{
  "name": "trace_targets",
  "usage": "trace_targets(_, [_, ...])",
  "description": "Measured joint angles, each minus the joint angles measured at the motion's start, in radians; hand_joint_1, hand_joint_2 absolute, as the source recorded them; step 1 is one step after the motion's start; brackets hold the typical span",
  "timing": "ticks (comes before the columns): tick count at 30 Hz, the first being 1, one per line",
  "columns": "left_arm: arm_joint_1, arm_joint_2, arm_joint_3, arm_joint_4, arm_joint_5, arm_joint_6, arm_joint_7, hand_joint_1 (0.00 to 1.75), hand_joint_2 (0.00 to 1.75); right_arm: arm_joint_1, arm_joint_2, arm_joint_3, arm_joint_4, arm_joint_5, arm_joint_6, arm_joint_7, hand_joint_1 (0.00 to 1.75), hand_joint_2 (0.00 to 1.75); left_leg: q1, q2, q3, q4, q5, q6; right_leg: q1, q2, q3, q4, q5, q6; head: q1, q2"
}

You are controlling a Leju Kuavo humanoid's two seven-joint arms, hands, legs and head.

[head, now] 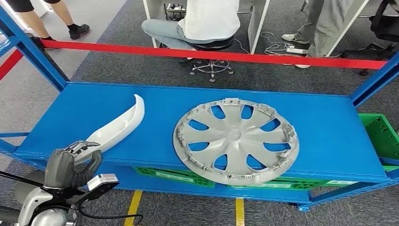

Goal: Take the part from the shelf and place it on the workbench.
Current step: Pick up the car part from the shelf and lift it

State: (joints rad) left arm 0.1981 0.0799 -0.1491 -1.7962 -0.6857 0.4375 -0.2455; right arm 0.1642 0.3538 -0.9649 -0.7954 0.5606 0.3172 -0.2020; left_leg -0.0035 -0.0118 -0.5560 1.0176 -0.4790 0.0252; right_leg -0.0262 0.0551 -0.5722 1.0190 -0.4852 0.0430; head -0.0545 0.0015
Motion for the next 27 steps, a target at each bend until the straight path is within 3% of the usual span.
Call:
trace_targets(2, [0.001,-0.003,-0.003,-0.003,0.002,0.005,-0.005,1.75,1.75,0.000,0.000,0.000,0.000,-0.006,0.004,-0.001,0.00,0.00,0.003,0.004,0.000,-0.008,0.007,0.006,0.003,-0.014,-0.012,0.022,-0.026,0.000,0.003,0.000])
trace_targets(3, [0.002,-0.006,-0.006,-0.006,0.004,0.009,-0.010,1.75,1.75,0.000,-0.001,0.000,0.000,-0.012,0.007,-0.003,0.00,0.00,0.006,0.008,-0.001,-0.015,0.013,0.010,0.004,-0.025,-0.027,0.057,-0.057,0.000,0.005,0.000])
trace_targets(5, [0.008,-0.009,-0.010,-0.009,0.005,0.016,-0.015,1.75,1.75,0.000,-0.001,0.001,0.000,-0.018,0.008,-0.003,0.00,0.00,0.006,0.016,-0.008,-0.016,0.018,0.013,0.005,-0.041,-0.070,0.177,-0.133,0.001,0.010,0.000])
trace_targets(6, [0.012,-0.011,-0.012,-0.009,0.005,0.020,-0.016,1.75,1.75,0.000,-0.002,0.001,0.001,-0.021,0.007,-0.003,0.00,0.00,0.005,0.019,-0.012,-0.016,0.020,0.012,0.005,-0.044,-0.087,0.232,-0.157,0.002,0.010,0.000])
trace_targets(7, [0.015,-0.013,-0.014,-0.009,0.006,0.023,-0.018,1.75,1.75,0.001,-0.002,0.001,0.001,-0.024,0.004,-0.002,0.00,0.00,0.006,0.023,-0.016,-0.016,0.023,0.010,0.004,-0.046,-0.091,0.260,-0.164,0.004,0.010,0.000])
trace_targets(8, [0.018,-0.015,-0.015,-0.009,0.007,0.027,-0.020,1.75,1.75,0.001,-0.002,0.001,0.001,-0.027,0.001,-0.001,0.00,0.00,0.006,0.025,-0.020,-0.015,0.026,0.007,0.004,-0.047,-0.076,0.249,-0.151,0.004,0.010,0.000])
trace_targets(10, [0.020,-0.019,-0.018,-0.010,0.011,0.030,-0.023,1.75,1.75,0.002,-0.002,0.001,0.001,-0.032,-0.005,0.001,0.00,0.00,0.009,0.026,-0.025,-0.013,0.032,-0.002,0.002,-0.051,0.003,0.125,-0.098,0.005,0.010,0.000])
trace_targets(12, [0.022,-0.022,-0.019,-0.012,0.013,0.033,-0.025,1.75,1.75,0.001,-0.002,0.003,0.001,-0.033,-0.008,0.002,0.00,0.00,0.008,0.026,-0.031,-0.008,0.038,-0.013,0.004,-0.053,0.074,0.010,-0.067,0.000,0.009,0.000])
trace_targets(13, [0.022,-0.023,-0.019,-0.014,0.014,0.035,-0.025,1.75,1.75,0.001,-0.002,0.004,0.001,-0.033,-0.009,0.003,0.00,0.00,0.006,0.026,-0.033,-0.006,0.041,-0.020,0.005,-0.053,0.084,-0.012,-0.066,-0.004,0.009,0.000])
trace_targets(16, [0.024,-0.023,-0.021,-0.016,0.014,0.038,-0.028,1.75,1.75,0.003,-0.001,0.005,0.001,-0.034,-0.010,0.003,0.00,0.00,0.008,0.025,-0.038,-0.002,0.044,-0.039,0.007,-0.050,0.066,-0.012,-0.059,-0.025,0.008,0.000])
trace_targets(17, [0.025,-0.024,-0.022,-0.016,0.014,0.038,-0.028,1.75,1.75,0.002,-0.001,0.005,0.001,-0.034,-0.010,0.003,0.00,0.00,0.010,0.024,-0.044,0.011,0.024,-0.045,0.006,-0.052,0.060,-0.013,-0.053,-0.035,0.007,0.000])
trace_targets(19, [0.025,-0.025,-0.023,-0.016,0.015,0.038,-0.028,1.75,1.75,0.002,-0.001,0.005,0.002,-0.034,-0.011,0.003,0.00,0.00,0.012,0.022,-0.069,0.091,-0.060,-0.054,0.006,-0.054,0.048,-0.013,-0.037,-0.052,0.005,0.000])
trace_targets(21, [0.026,-0.025,-0.024,-0.016,0.015,0.039,-0.029,1.75,1.75,0.003,-0.001,0.005,0.002,-0.034,-0.016,0.003,0.00,0.00,0.012,0.021,-0.098,0.216,-0.144,-0.058,0.009,-0.055,0.032,-0.011,-0.020,-0.057,0.004,0.000])
trace_targets(22, [0.027,-0.025,-0.024,-0.016,0.015,0.040,-0.030,1.75,1.75,0.004,-0.001,0.005,0.002,-0.035,-0.021,0.003,0.00,0.00,0.012,0.021,-0.099,0.257,-0.157,-0.057,0.011,-0.056,0.021,-0.010,-0.012,-0.058,0.004,0.000])
trace_targets(23, [0.027,-0.025,-0.024,-0.016,0.016,0.040,-0.031,1.75,1.75,0.004,-0.001,0.006,0.002,-0.037,-0.028,0.003,0.00,0.00,0.011,0.021,-0.086,0.264,-0.150,-0.055,0.014,-0.056,0.010,-0.008,-0.004,-0.058,0.004,0.000])
trace_targets(24, [0.027,-0.025,-0.025,-0.016,0.016,0.042,-0.032,1.75,1.75,0.004,-0.001,0.008,0.002,-0.040,-0.038,0.001,0.00,0.00,0.011,0.021,-0.055,0.231,-0.127,-0.050,0.016,-0.055,0.000,-0.007,0.002,-0.058,0.004,0.000])
trace_targets(25, [0.027,-0.025,-0.025,-0.017,0.017,0.043,-0.034,1.75,1.75,0.005,-0.001,0.011,0.002,-0.042,-0.047,-0.002,0.00,0.00,0.010,0.019,-0.008,0.167,-0.098,-0.044,0.018,-0.054,-0.006,-0.006,0.009,-0.058,0.004,0.000])
trace_targets(27, [0.027,-0.026,-0.027,-0.020,0.017,0.046,-0.036,1.75,1.75,0.005,0.000,0.020,0.001,-0.042,-0.069,-0.009,0.00,0.00,0.006,0.016,0.083,0.023,-0.067,-0.030,0.023,-0.052,-0.016,-0.005,0.021,-0.053,0.005,0.000])
